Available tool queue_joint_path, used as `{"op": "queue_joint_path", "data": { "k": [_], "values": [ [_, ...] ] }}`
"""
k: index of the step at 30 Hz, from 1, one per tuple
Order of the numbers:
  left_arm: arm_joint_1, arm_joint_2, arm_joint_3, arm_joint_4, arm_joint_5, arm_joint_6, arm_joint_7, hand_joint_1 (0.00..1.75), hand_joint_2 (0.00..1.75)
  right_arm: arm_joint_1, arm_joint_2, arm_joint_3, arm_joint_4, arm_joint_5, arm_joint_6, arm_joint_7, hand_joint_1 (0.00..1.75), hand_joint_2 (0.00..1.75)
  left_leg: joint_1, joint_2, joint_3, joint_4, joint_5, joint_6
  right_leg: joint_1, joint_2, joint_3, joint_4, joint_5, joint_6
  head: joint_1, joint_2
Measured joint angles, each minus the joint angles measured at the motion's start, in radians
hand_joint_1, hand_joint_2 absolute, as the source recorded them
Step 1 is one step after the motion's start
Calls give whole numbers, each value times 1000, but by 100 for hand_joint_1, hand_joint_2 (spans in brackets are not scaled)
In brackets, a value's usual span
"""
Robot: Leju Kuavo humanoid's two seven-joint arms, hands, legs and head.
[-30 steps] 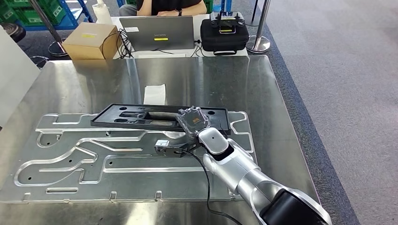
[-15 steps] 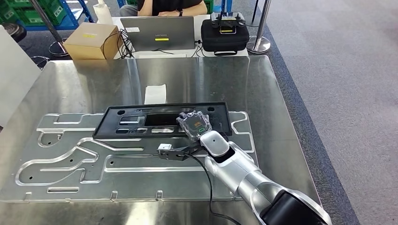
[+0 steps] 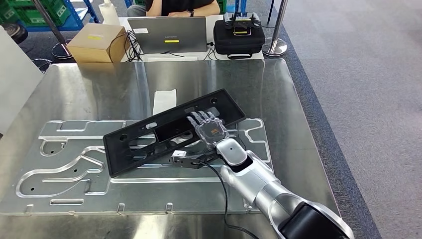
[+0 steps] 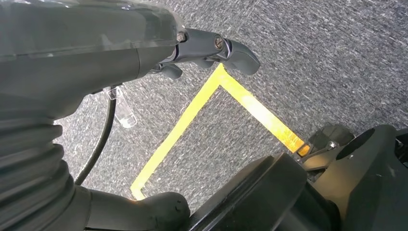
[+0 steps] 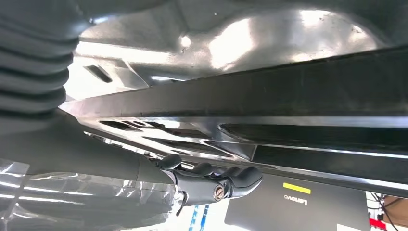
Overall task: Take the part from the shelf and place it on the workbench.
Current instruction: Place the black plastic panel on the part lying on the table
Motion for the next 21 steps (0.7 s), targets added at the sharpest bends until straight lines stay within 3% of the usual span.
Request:
{"op": "queue_joint_path", "data": {
  "k": [15,21],
  "values": [
    [1,0,2,0,-20,-15,-13,0,175,1,-24,-48,-13,-40,-36,-39,0,0,0,0,0,0,0,0,0,0,0,0,0,0,0,0],
    [6,0,19,0,-16,-13,-21,0,175,10,-54,-82,-264,-217,-16,-101,0,0,-1,0,-1,0,0,0,-1,0,-1,0,0,0,0,0]
  ]
}}
